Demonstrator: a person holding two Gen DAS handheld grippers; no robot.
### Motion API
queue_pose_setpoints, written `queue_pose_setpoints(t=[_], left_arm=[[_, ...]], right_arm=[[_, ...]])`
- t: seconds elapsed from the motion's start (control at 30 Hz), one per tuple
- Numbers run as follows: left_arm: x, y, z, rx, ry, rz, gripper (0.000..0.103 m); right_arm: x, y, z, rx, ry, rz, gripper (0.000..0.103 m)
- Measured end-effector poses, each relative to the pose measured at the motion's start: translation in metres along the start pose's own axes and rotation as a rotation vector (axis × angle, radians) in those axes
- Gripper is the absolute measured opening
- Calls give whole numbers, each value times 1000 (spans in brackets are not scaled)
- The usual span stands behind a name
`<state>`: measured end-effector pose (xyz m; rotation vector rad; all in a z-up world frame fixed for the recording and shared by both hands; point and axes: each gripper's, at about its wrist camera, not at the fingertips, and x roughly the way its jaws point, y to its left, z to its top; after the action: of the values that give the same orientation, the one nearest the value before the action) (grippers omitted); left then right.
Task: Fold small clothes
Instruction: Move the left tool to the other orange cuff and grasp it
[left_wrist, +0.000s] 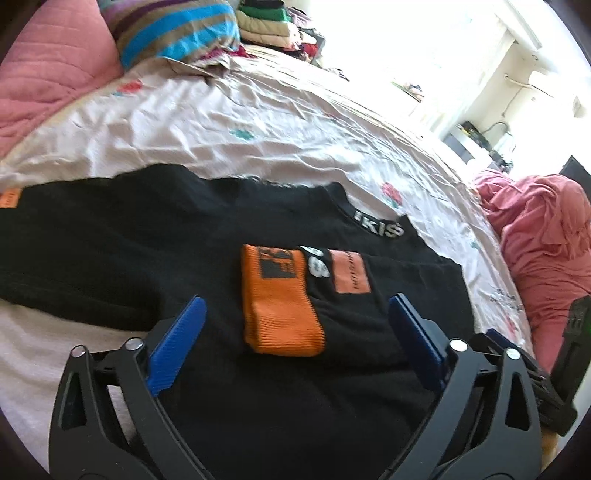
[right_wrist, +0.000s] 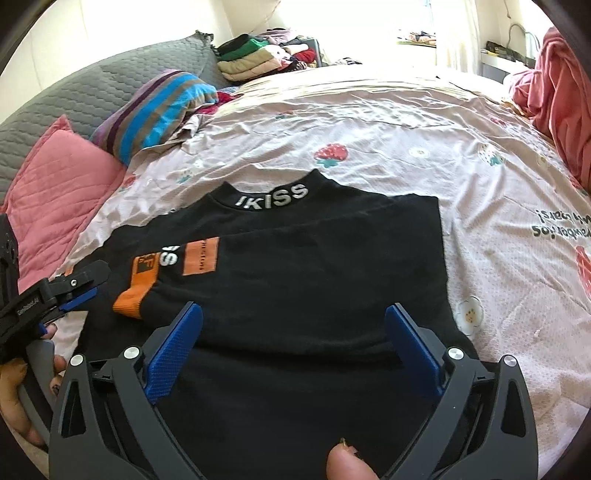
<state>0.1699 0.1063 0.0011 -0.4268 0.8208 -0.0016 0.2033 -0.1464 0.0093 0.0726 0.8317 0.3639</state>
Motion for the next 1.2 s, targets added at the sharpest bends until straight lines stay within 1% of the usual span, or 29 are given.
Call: queue_pose_setpoints(t=[0.23, 0.37, 0.6, 0.73, 0.9, 1.07, 1.13, 1.2], left_arm=[[-13, 15, 5, -24, -34, 42, 94], [-21, 25, 8, -36, -59, 88, 94], [-39, 51, 15, -99, -110, 135, 94], [-52, 68, 19, -132, -143, 190, 94], [-63, 89, 20, -189, -166, 208, 94], [-72, 105, 20, -225, -185, 247, 94], [-75, 113, 21, -241, -190, 251, 94], [-79, 127, 20, -276, -194, 282, 94]], right_arm=[[-3, 25, 8, -38, -19, 36, 99], [-3, 42, 13, -68, -30, 52, 99], [-1, 72, 21, -122, -43, 84, 99], [0, 92, 25, -149, -48, 106, 99], [4, 114, 28, -177, -51, 135, 99], [6, 139, 30, -216, -60, 166, 99], [8, 149, 30, -233, -62, 180, 99], [9, 157, 30, -246, -63, 192, 99]])
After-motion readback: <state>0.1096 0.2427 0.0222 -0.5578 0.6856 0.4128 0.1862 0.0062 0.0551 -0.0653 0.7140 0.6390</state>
